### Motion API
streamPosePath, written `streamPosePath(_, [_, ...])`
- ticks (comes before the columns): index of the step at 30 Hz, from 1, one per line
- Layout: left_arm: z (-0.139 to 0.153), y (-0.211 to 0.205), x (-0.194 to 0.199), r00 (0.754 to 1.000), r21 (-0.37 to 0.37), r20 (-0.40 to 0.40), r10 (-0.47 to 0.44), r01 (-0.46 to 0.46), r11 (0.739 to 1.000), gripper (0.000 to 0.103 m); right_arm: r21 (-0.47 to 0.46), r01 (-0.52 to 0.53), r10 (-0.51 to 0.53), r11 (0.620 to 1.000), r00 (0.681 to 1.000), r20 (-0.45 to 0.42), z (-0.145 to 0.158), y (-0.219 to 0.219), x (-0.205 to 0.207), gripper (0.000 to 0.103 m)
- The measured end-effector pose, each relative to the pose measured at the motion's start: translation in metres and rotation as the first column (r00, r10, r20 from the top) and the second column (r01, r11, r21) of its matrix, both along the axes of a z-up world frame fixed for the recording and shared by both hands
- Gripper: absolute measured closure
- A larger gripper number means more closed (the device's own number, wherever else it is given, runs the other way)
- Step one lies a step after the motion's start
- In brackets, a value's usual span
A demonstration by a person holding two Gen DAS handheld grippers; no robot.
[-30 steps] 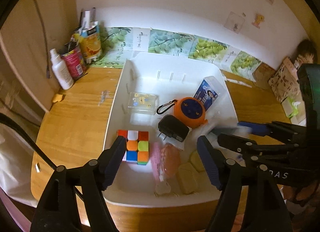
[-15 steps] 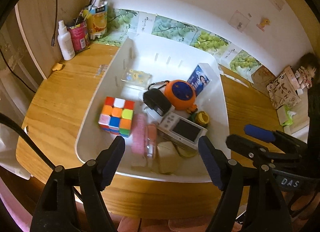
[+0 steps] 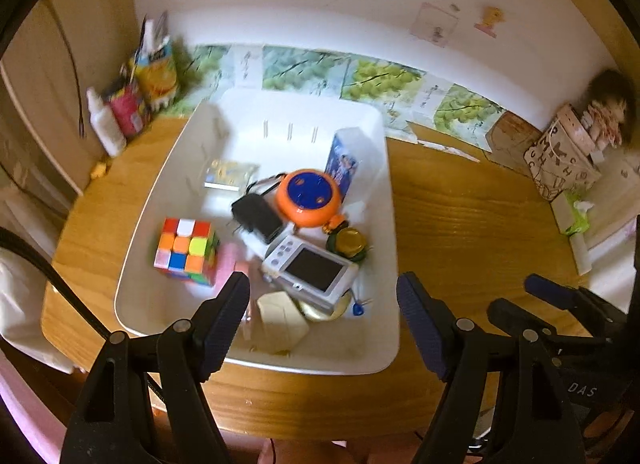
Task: Organize rigid objects
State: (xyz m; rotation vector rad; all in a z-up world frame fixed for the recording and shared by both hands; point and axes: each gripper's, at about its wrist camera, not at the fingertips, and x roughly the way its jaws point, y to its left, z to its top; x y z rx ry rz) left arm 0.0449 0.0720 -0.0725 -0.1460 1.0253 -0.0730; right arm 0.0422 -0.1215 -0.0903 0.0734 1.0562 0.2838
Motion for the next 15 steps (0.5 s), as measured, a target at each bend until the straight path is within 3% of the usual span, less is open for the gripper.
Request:
streamPosePath(8, [0.009,-0.04,-0.005,1.0,0.1,0.018,-0.015,0.014,0.995,0.024,0.003,0.037,-0.037,0.999,0.998,-0.046,0.003,-0.04,-0.014,0.022])
streamPosePath(11, [0.014,-0.049,-0.013,1.0,0.079,0.025,0.01,-0.012,0.997,0.024,-0.003,0.046,-0.046,0.999,0.997,-0.066,0.006,-0.051,-0.023,0.021])
streamPosePath(15, [0.02,-0.06,-0.025,0.998,0.03,0.042,0.04,-0.042,0.999,0.024,-0.013,0.064,-0.064,0.998,0.998,-0.02,0.019,-0.061,-0.039,0.02])
